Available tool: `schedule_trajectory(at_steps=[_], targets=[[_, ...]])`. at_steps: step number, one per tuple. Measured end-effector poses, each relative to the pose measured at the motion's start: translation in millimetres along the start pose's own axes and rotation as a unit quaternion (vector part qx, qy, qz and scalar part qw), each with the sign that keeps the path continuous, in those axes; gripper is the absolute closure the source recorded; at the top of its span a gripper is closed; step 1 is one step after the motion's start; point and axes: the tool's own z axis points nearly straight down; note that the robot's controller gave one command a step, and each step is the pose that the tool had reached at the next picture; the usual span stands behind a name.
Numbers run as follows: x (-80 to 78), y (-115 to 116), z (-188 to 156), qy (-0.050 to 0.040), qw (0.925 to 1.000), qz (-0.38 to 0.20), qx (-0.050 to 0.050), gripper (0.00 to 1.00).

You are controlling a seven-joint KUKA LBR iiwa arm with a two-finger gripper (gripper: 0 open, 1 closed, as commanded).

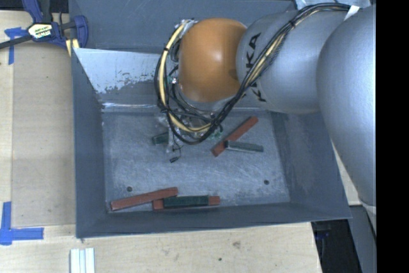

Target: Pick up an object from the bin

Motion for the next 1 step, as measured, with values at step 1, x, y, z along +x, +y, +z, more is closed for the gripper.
schedule_trajectory(at_steps=[1], targets=[[0.0, 0.0, -11.9, 0.0005, 1.0, 0.0, 0.0, 1.0]])
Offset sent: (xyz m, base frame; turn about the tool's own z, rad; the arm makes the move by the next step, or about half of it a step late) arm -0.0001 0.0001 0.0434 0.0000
